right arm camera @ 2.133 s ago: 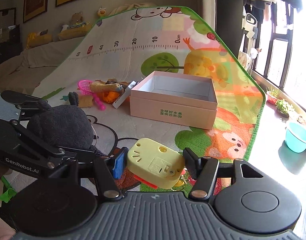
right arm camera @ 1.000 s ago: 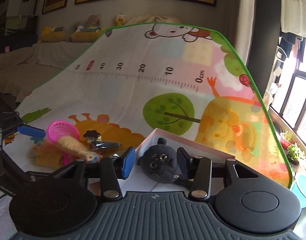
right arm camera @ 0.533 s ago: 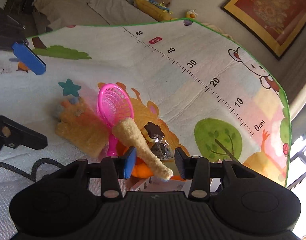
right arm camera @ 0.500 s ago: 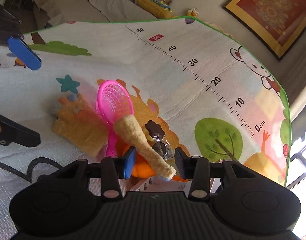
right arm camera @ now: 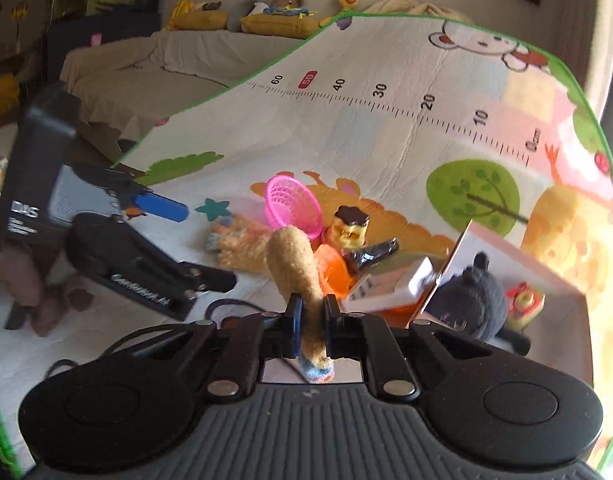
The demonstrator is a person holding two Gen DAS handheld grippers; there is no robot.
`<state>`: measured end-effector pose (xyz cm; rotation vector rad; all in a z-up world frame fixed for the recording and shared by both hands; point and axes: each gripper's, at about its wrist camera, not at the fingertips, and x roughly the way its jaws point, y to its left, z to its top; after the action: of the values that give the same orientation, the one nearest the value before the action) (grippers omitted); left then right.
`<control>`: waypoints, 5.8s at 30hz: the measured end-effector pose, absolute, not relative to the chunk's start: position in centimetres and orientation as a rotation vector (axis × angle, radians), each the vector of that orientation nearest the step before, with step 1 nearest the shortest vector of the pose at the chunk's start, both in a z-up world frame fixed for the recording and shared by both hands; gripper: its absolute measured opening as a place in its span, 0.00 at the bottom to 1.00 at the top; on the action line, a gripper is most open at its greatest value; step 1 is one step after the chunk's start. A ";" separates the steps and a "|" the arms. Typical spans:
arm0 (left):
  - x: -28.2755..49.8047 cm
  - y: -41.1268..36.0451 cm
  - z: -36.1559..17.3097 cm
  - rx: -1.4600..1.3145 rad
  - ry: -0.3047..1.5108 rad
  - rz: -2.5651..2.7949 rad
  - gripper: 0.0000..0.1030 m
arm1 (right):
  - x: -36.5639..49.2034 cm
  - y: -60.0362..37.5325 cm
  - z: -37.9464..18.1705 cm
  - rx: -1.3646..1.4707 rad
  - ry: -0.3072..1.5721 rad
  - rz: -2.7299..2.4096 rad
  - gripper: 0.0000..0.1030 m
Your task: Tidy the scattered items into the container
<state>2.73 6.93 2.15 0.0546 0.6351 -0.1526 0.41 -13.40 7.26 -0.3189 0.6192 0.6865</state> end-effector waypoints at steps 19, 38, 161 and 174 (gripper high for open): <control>7.9 -1.8 0.6 0.250 0.553 -0.246 0.90 | -3.3 -23.8 1.2 -0.137 0.617 0.387 0.60; 0.5 -0.7 2.2 0.116 0.570 -0.329 0.59 | -3.3 -23.6 0.1 -0.140 0.634 0.381 0.93; -3.1 1.3 -0.8 -0.130 0.673 -0.350 1.00 | -5.8 -25.4 1.5 -0.122 0.685 0.346 0.30; -3.0 1.4 -0.8 -0.140 0.672 -0.353 1.00 | -3.9 -29.8 1.8 0.061 0.748 0.333 0.58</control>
<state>-3.03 1.43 -0.78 -0.1399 0.6723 -0.3529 -3.92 -29.80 1.78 0.0612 0.7483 0.3334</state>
